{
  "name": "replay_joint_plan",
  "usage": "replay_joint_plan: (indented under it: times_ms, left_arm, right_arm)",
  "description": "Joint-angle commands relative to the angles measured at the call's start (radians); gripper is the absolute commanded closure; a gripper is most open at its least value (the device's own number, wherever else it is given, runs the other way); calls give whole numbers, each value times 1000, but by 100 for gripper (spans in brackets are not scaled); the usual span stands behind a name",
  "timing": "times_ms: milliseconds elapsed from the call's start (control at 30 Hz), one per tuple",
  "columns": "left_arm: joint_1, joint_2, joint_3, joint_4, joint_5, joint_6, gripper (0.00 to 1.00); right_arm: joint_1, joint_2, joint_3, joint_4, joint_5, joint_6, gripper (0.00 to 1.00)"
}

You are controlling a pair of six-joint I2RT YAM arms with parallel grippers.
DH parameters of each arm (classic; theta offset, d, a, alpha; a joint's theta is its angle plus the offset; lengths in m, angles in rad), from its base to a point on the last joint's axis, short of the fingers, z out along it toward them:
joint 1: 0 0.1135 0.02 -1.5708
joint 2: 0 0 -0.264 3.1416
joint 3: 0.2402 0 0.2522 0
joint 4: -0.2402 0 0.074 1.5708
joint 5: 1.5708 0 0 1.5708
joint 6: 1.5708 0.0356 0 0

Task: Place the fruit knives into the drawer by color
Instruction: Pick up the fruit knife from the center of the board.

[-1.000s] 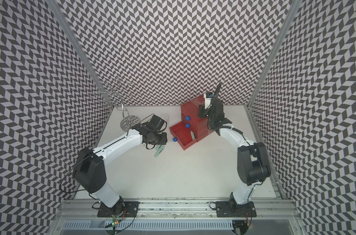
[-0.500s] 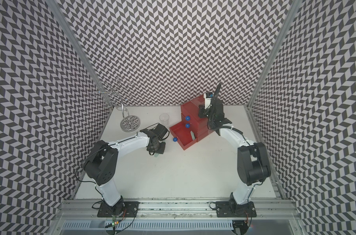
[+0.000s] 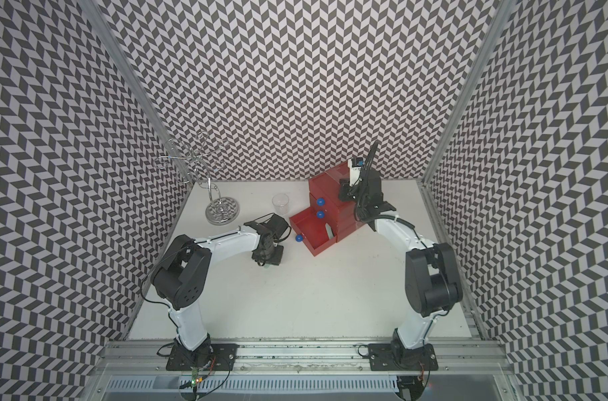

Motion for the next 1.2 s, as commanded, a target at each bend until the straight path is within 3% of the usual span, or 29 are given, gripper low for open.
replay_joint_plan:
  times_ms: [0,733,1067,1167]
  left_arm:
    - [7,19,0,16,20,20,52]
    - [1,146,143,-145,67,41,61]
    - [-12,162,146,-169,38,29,77]
    - [-17,169,152,-184,19,17,77]
  right_arm:
    - [8,201,-144,-441,-38,50,100]
    - [7,206,-144,-440,-38,52,100]
    - [7,204,-145,-440,-38,51,100]
    - [8,204,-145,-440,-38,50,100]
